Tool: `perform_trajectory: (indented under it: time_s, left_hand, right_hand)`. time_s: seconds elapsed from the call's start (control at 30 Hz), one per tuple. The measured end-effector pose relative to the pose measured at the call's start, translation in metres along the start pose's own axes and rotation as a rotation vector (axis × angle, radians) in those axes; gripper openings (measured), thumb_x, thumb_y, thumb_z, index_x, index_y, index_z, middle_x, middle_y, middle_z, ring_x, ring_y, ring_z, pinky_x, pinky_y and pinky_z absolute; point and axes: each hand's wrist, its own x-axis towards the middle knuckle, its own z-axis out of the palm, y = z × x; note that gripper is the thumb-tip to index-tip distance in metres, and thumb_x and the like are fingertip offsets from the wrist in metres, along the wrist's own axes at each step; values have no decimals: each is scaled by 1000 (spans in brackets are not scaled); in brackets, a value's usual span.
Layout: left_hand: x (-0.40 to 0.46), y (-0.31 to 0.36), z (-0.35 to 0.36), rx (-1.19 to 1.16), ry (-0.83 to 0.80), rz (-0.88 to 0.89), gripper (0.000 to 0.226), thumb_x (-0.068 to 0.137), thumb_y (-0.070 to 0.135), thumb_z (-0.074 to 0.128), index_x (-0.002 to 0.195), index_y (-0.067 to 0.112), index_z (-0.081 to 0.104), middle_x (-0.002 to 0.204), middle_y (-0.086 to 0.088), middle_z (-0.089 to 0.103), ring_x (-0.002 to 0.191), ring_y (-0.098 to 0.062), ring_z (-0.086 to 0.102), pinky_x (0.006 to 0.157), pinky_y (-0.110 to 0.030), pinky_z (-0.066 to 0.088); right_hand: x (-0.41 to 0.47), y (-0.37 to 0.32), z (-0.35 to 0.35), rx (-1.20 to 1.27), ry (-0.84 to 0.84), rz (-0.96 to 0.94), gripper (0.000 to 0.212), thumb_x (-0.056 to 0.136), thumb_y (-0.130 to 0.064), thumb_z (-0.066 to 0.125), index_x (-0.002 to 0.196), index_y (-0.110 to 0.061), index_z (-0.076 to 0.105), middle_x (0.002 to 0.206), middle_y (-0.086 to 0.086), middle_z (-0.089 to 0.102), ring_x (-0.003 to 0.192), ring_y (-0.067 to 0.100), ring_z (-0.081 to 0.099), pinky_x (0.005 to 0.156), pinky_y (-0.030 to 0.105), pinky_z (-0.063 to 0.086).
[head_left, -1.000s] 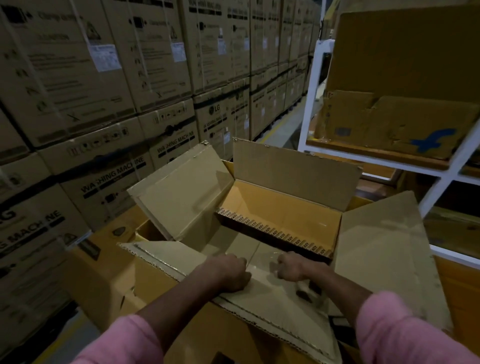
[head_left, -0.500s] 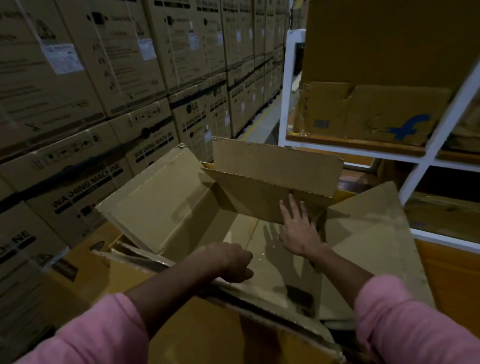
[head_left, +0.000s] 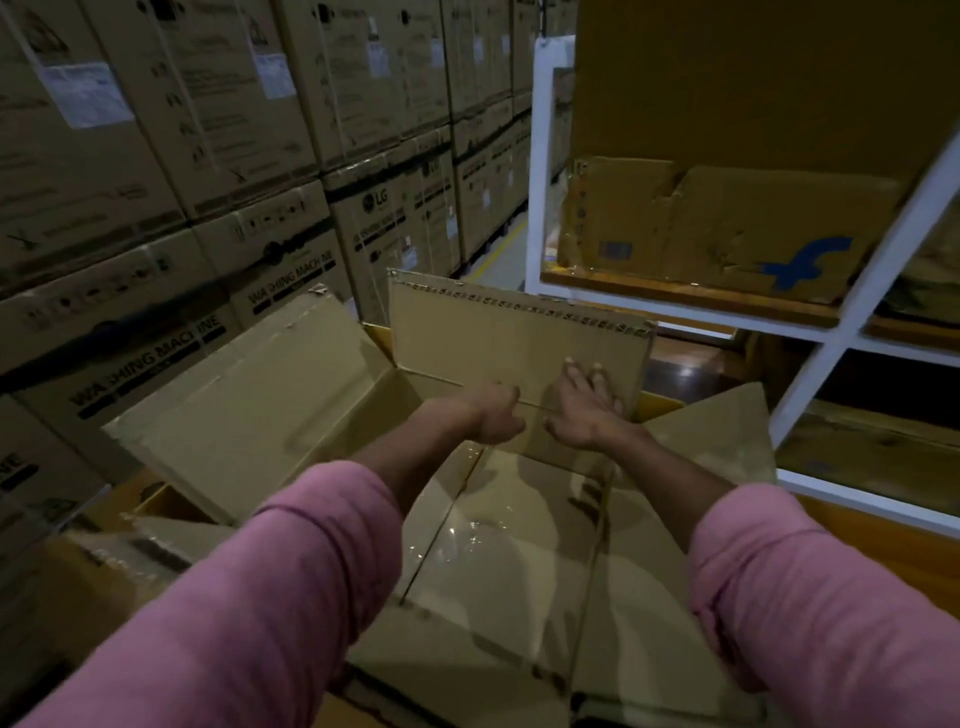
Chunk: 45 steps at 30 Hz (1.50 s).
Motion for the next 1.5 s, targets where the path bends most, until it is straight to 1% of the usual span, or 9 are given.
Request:
perform_trajectory:
  time_s: [0.17,0.37,0.57,0.67,0.8,1.03,1.17,1.33,1.5]
  left_hand:
    - [43,10,45,-53,89,-63,66,99,43,51,153,9,35,159,-20,32,142,-43,34,115,-55,33]
    - [33,19,84,-21,166,-45,62,100,42,51,151,13,34,167,-13,18,147,-41,26,110,-62,36]
    - [20,8,93,6,34,-81,58,100,45,51,147,13,42,157,-14,33,141,-40,31,110,-61,38]
    - [15,3,88,7,-38,-113,58,99,48,52,146,14,46,156,-14,35,142,-41,29,110,-61,36]
    - [9,-3,89,2,-105,-130,59,100,49,51,148,15,44,155,-14,37,142,-40,31,109,-59,36]
    - [6,-7,86,-12,-167,-134,53,100,47,52,142,15,49,154,-15,41,140,-38,34,110,-56,38]
    - [3,0,72,35,-60,-125,56,101,47,50,147,14,44,155,-14,39,144,-38,29,111,-60,33]
    - [-1,8,53,67,141,-87,64,102,45,46,155,13,32,167,-12,19,154,-39,9,116,-64,22]
    - [-1,10,47,44,142,-57,65,102,43,46,156,12,28,170,-12,12,155,-40,5,118,-66,20]
  right_hand:
    - [2,9,1,-31,-46,-13,87,98,-32,61,163,-17,4,170,-8,-17,154,28,-26,122,62,8]
    - [6,28,-3,-53,-36,-26,91,99,-37,61,164,-16,0,170,-9,-15,155,23,-21,123,61,14]
    - [21,26,-10,53,54,-27,92,96,-30,65,164,-22,3,168,-14,-20,157,29,-4,121,64,20]
    - [34,31,-11,38,6,-30,99,94,-33,68,163,-24,-3,164,-17,-30,156,34,7,121,62,24]
    - [45,38,-12,-47,-25,-29,104,91,-35,70,163,-24,-4,163,-16,-34,155,35,8,121,60,24]
    - [44,20,-38,20,-29,-45,92,98,-33,62,163,-8,2,171,2,-15,158,25,-1,127,45,15]
    - [34,16,-32,71,14,-66,89,98,-32,63,163,-11,5,171,1,-14,158,24,-3,128,44,14]
    - [14,12,-24,39,71,-117,81,100,-33,60,163,-12,13,171,6,-10,158,25,2,126,39,13]
    - [0,9,-26,-12,96,-148,67,100,-37,58,155,-6,35,170,16,12,157,25,11,124,37,21]
